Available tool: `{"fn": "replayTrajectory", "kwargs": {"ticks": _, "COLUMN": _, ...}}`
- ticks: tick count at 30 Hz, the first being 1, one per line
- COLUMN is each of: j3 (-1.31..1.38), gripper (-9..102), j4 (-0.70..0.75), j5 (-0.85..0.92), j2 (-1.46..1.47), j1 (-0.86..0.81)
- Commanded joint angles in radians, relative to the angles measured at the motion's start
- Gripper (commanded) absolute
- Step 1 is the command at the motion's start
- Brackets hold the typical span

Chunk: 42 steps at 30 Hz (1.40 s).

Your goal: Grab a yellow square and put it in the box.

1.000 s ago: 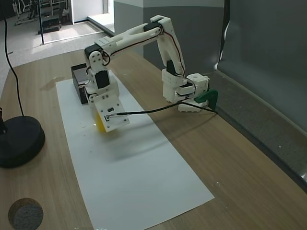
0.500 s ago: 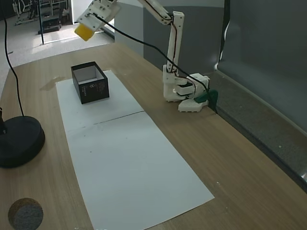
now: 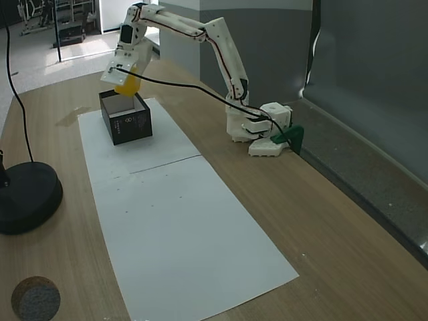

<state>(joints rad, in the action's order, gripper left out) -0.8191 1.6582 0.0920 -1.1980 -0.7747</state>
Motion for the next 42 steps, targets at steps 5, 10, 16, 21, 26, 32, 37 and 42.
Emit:
{"fn": "replayTrajectory", "kwargs": {"ticks": 5, "j3": 0.058, "gripper": 8, "j4": -0.049, "j5": 0.017, "j2": 0.061, "j1": -0.003}}
{"fn": "replayTrajectory", "kwargs": {"ticks": 10, "j3": 0.058, "gripper": 6, "j4": -0.052, "j5": 0.025, "j2": 0.071, "j1": 0.009}}
{"fn": "replayTrajectory", "kwargs": {"ticks": 16, "j3": 0.060, "gripper": 27, "j4": -0.049, "j5": -0.012, "j2": 0.067, "j1": 0.017}}
{"fn": "replayTrajectory", "kwargs": {"ticks": 21, "j3": 0.132, "gripper": 30, "j4": -0.006, "j5": -0.020, "j2": 0.017, "j1": 0.044}}
{"fn": "replayTrajectory", "kwargs": {"ticks": 26, "j3": 0.232, "gripper": 4, "j4": 0.077, "j5": -0.117, "j2": -0.206, "j1": 0.166}}
{"fn": "replayTrajectory", "kwargs": {"ticks": 32, "j3": 0.058, "gripper": 0, "j4": 0.077, "j5": -0.173, "j2": -0.726, "j1": 0.419}}
{"fn": "replayTrajectory", "kwargs": {"ticks": 37, "j3": -0.281, "gripper": 0, "j4": 0.064, "j5": -0.172, "j2": -1.285, "j1": 0.762}}
{"fn": "replayTrajectory", "kwargs": {"ticks": 42, "j3": -0.747, "gripper": 0, "j4": -0.043, "j5": -0.170, "j2": -1.799, "j1": 0.908}}
